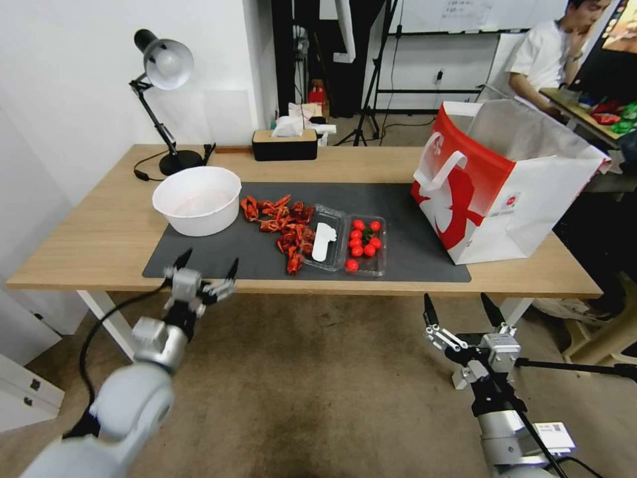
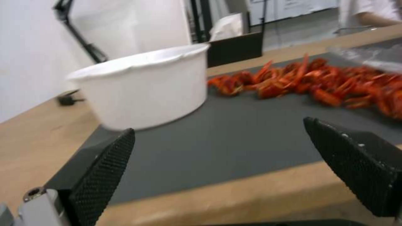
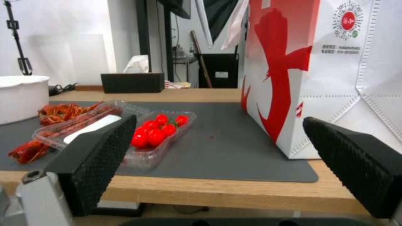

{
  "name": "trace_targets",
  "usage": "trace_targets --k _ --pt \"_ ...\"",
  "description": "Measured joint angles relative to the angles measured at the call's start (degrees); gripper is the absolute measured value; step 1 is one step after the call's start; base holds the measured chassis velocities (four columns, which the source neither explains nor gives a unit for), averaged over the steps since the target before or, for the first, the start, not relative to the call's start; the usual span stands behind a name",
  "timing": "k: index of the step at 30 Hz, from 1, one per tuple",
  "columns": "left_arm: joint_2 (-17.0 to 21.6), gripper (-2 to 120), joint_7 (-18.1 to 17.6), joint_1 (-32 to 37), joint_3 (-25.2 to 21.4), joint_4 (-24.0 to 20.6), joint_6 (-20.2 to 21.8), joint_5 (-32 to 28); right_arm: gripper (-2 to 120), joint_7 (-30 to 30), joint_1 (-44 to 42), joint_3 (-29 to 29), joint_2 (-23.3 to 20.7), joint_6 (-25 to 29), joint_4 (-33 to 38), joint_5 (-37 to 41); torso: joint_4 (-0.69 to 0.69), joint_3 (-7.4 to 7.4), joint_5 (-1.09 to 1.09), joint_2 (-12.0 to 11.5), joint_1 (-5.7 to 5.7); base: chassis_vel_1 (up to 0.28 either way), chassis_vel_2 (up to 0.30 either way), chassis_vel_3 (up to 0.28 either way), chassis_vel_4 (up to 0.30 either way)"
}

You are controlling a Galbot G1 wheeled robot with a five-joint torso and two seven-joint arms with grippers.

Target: Pick up the trash from the table and place it into the takeout bag.

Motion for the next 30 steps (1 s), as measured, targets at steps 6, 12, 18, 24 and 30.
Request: trace_targets --k 6,12,18,24,30 --pt "-4.1 100 -5.9 5.1 -1.5 -0.9 -0.6 1.9 100 -2.8 0.2 0.6 -1.2 -5.3 0.2 1.0 0.0 0.01 -0.01 0.0 0.0 0.0 0.0 0.0 0.0" --pt "-4.8 100 -7.0 6.8 -1.9 -0.6 -1.2 1.7 100 -4.4 2.9 0.5 -1.8 -9.3 -1.1 4.3 0.01 0.01 0.01 0.0 0.01 0.0 0.0 0.0 0.0" --pt "-5.7 100 -7.1 6.3 -0.6 -0.6 -1.3 1.4 100 -5.5 3.6 0.3 -1.1 -9.4 -1.8 4.6 -0.02 0.01 -0.01 0.0 0.01 0.0 0.0 0.0 0.0" --pt "-6.4 100 -6.9 5.7 -0.2 -0.6 -1.1 1.2 100 -5.8 3.8 0.1 -1.2 -9.6 -2.8 4.8 0.0 0.01 -0.01 0.0 0.01 0.0 0.0 0.0 0.0" --pt "-6.5 100 -7.1 5.8 0.0 -0.7 -1.1 1.2 100 -6.5 3.8 0.0 -1.1 -9.5 -3.2 4.4 0.0 0.01 0.0 0.0 0.01 0.0 0.0 0.0 0.0"
